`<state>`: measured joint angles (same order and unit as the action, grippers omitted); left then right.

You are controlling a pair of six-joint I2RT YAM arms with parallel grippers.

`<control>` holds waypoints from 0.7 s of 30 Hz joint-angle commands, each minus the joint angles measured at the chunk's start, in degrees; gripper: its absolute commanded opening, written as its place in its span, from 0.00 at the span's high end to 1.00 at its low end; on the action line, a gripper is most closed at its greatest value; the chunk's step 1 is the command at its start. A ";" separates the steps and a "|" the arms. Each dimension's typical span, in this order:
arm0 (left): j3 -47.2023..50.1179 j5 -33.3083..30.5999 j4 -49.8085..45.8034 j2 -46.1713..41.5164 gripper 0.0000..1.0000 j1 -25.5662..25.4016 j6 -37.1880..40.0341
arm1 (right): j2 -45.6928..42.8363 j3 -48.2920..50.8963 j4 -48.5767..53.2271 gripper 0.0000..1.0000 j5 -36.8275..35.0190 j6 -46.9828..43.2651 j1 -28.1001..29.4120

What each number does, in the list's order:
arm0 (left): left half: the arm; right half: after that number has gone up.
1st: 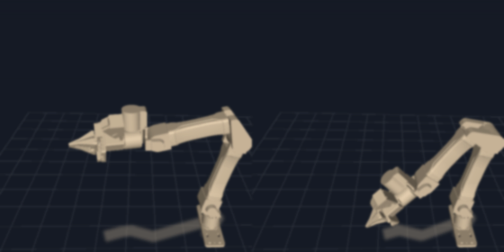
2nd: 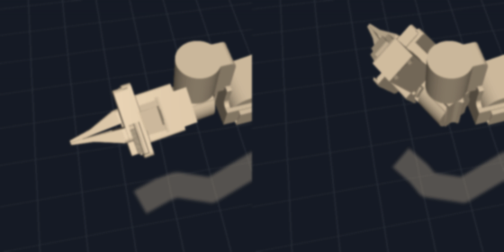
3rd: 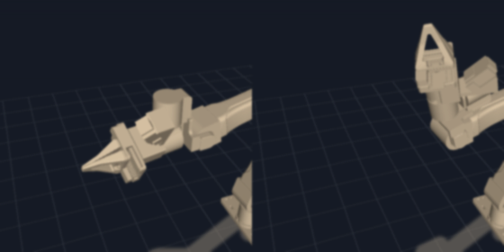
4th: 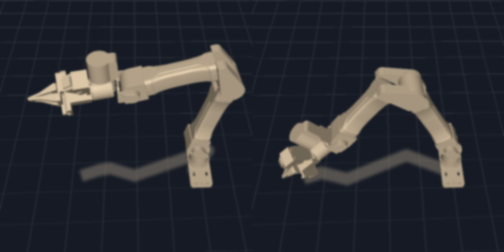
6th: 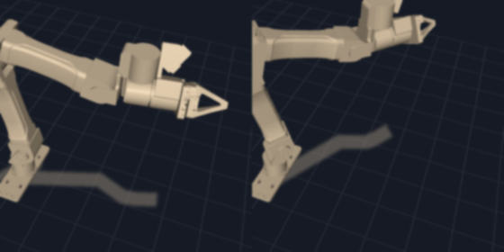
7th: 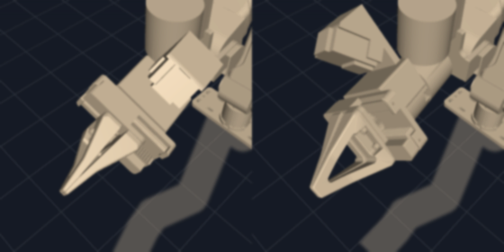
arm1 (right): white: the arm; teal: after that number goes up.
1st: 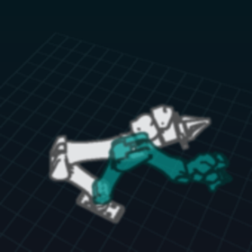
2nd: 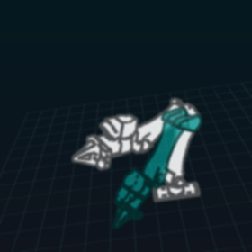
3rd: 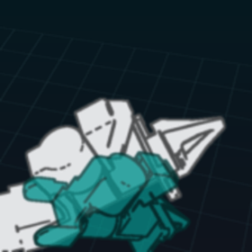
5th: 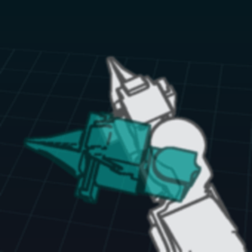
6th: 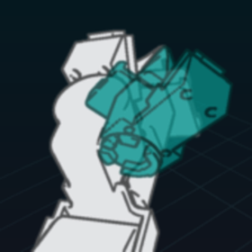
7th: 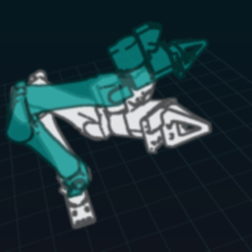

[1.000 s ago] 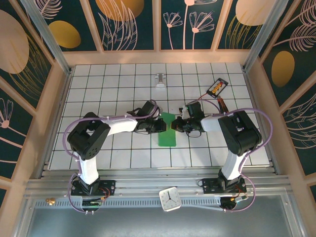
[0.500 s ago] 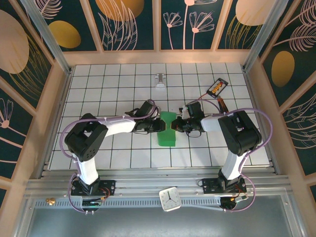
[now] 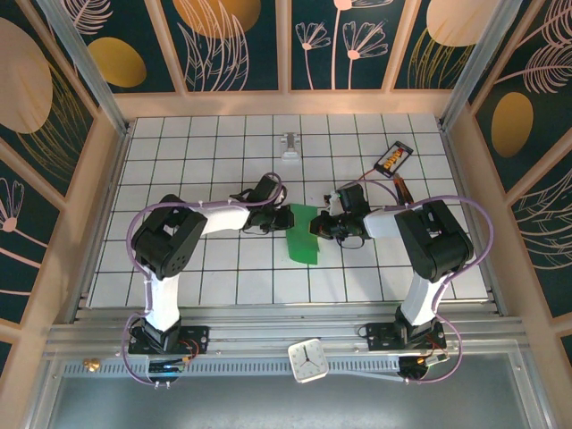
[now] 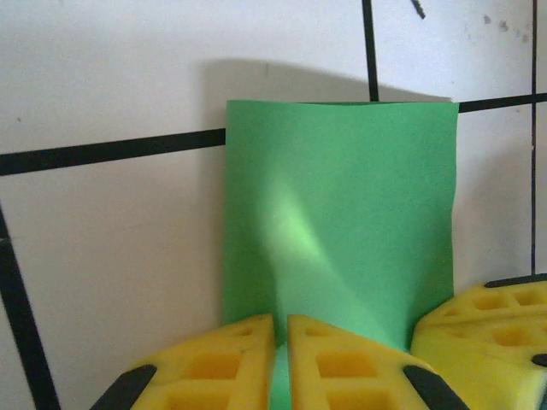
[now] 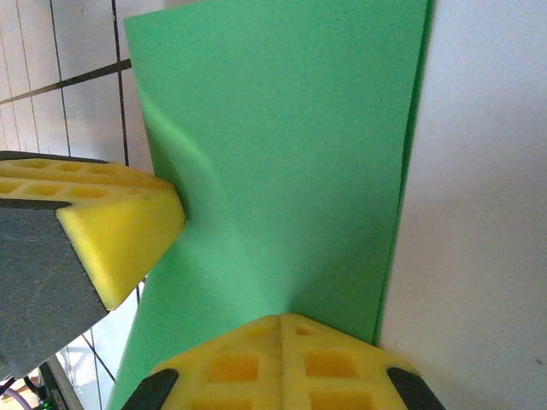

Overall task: Fold a paper plane with a square sheet of paper (pick it up from the middle)
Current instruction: First fold the square sheet of paper in half at the center of the table.

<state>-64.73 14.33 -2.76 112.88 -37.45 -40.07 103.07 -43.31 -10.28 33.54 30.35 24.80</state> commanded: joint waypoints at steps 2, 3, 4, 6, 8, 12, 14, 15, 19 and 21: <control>0.37 -4.87 -2.86 -1.94 0.85 1.39 2.29 | 6.09 1.79 6.27 1.00 -10.84 -2.46 -0.14; 0.09 -4.42 -2.44 -3.11 0.85 1.41 2.39 | 6.02 1.78 6.39 1.00 -10.86 -2.57 -0.18; -0.03 -3.44 -1.45 -4.00 0.85 1.37 2.13 | 6.05 1.74 6.37 1.00 -10.93 -2.53 -0.11; -0.13 1.24 1.76 -5.06 0.83 1.32 0.60 | 5.87 1.79 6.37 1.00 -10.95 -2.57 -0.24; -0.54 4.98 3.88 -4.37 0.82 1.32 -0.46 | 5.74 1.76 6.41 1.00 -11.04 -2.54 -0.24; -3.32 5.68 3.09 -0.54 0.82 1.41 0.41 | 5.82 1.65 6.48 1.00 -11.04 -2.49 -0.26; -5.12 3.65 1.55 1.61 0.83 1.60 1.41 | 5.73 1.80 6.46 1.00 -11.12 -2.50 -0.26; -5.52 3.21 1.26 2.48 0.84 1.88 1.57 | 5.73 1.82 6.50 1.00 -11.13 -2.50 -0.24; -6.41 0.03 -0.91 5.05 0.85 2.95 3.16 | 5.51 1.89 6.71 1.00 -11.30 -2.57 -0.23; -5.79 -1.90 -1.10 5.20 0.86 3.69 3.44 | 5.48 1.86 6.83 1.00 -11.36 -2.51 -0.32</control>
<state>-70.24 15.75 -1.50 117.12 -35.07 -38.39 103.18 -43.66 -10.07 33.69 30.33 24.80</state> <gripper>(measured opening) 0.144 0.057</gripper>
